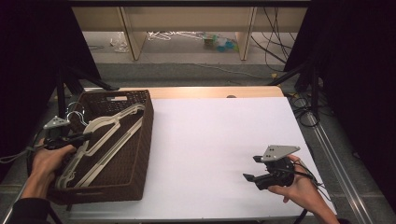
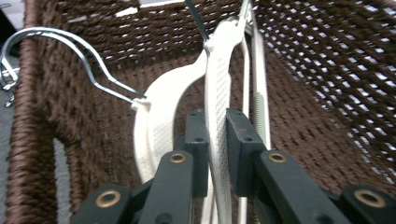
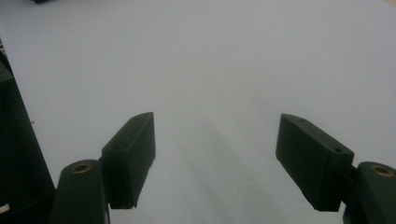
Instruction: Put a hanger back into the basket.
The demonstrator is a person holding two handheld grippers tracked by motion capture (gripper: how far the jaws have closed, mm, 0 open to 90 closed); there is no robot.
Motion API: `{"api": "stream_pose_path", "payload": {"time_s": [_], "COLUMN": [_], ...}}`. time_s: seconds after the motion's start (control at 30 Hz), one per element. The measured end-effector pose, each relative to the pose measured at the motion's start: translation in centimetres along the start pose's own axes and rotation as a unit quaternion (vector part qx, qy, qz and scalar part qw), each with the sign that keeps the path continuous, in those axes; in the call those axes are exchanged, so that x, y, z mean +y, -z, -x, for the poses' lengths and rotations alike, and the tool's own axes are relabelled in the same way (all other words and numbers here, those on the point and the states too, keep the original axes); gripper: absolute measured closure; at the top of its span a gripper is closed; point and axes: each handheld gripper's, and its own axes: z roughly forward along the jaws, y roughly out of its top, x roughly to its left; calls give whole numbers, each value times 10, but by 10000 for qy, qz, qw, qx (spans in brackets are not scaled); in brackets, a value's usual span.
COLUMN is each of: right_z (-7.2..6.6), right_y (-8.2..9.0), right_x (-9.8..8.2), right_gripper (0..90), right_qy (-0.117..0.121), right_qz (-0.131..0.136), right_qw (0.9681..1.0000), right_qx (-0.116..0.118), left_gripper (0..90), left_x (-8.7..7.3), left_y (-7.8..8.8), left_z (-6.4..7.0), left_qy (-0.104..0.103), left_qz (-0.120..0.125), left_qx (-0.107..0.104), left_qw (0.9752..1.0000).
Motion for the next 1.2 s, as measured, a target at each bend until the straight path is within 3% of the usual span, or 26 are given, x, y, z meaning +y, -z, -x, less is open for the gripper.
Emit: {"api": "stream_pose_path", "payload": {"time_s": [0.1,0.13,0.17,0.23,0.3,0.33,0.4,0.53,0.93,1.03,1.2], "right_z": [-1,0,0,0,-1,0,0,1,0,1,0], "right_y": [-1,-1,-2,-2,-2,-2,-2,0,0,0,-2], "right_x": [-1,-1,-1,-1,-1,-1,-1,-1,-1,0,-1], "right_gripper": [293,294,293,294,294,293,293,293,293,293,294], "right_qy": [-47,-20,-13,-18,-22,-12,-13,-1,-25,-12,-28], "right_qz": [53,67,66,60,57,63,65,-7,20,6,67], "right_qw": [10000,10000,10000,10000,10000,10000,10000,10000,10000,10000,10000], "right_qx": [-11,-38,-42,-40,-33,-38,-40,-4,-9,-7,-34], "left_gripper": [786,785,783,778,769,765,755,740,647,616,581], "left_x": [-1,0,0,-1,-2,-3,-5,-9,-10,-9,-7], "left_y": [-1,1,1,-3,-2,-2,-4,-6,-7,-4,2], "left_z": [0,-3,-3,0,-4,-4,-7,-11,-9,-7,-5], "left_qy": [-29,-201,-195,50,-139,-61,-160,-71,36,39,92], "left_qz": [-20,-190,-202,-82,-324,-317,-356,-481,-466,-352,-201], "left_qx": [70,76,86,156,220,250,312,344,442,528,486], "left_qw": [10000,9996,9996,9998,9991,9992,9988,9982,9979,9980,9986]}}
